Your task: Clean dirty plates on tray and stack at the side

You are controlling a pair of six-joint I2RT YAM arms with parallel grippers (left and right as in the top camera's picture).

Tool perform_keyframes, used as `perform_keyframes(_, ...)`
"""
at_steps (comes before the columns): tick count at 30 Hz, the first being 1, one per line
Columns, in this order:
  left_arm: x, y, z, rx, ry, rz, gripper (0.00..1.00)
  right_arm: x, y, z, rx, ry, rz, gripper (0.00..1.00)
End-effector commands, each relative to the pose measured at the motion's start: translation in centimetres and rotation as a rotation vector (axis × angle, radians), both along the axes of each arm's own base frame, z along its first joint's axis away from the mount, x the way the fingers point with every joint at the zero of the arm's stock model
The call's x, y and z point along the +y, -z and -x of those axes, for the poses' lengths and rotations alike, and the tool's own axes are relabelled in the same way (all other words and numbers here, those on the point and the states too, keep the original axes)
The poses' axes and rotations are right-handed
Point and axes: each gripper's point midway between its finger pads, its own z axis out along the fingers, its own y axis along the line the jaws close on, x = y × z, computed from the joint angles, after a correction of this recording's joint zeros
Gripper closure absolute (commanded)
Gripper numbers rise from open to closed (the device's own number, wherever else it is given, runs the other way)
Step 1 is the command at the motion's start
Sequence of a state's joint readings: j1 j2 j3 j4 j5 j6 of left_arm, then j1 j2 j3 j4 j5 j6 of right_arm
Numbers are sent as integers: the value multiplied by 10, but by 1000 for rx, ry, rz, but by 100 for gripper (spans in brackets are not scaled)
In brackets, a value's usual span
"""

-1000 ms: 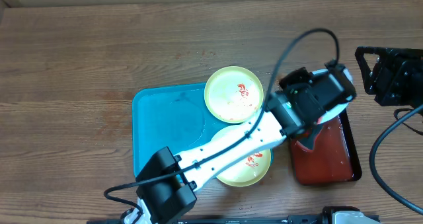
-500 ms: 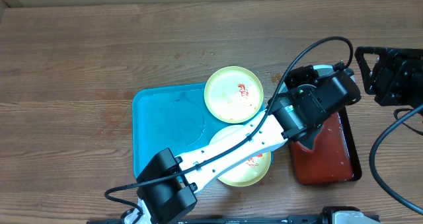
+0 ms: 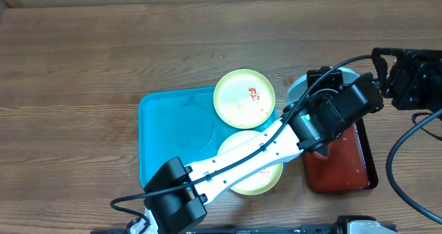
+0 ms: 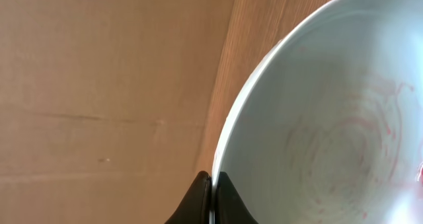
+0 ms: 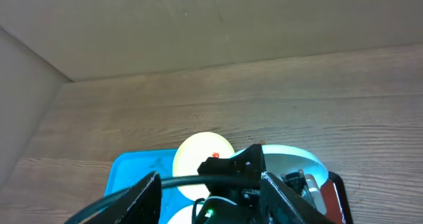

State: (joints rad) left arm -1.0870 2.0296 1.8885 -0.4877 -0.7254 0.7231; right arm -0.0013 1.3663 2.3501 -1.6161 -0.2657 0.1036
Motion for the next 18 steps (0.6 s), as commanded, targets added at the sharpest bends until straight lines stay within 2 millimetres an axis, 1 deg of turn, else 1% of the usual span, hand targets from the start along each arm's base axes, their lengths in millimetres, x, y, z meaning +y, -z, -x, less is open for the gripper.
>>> perform_keyframes(1,-5,-9,0,-37,23,-41,95,0,-9,4,-35,-5,3,51)
perform_keyframes(4,-7,-10,1,-49,41,-63,95,0,-9,4,-35,-5,3,50)
perform_keyframes(11,-10,-12,2,-54,43,-48,95,0,-9,4,-35,-5,3,51)
perform_keyframes(15,-13,-11,7,-47,44,-31,95,0,-9,4,-35,-4,3,51)
perform_keyframes(18,-15,-9,9,-30,30,14,95,0,-9,4,-35,-4,3,50)
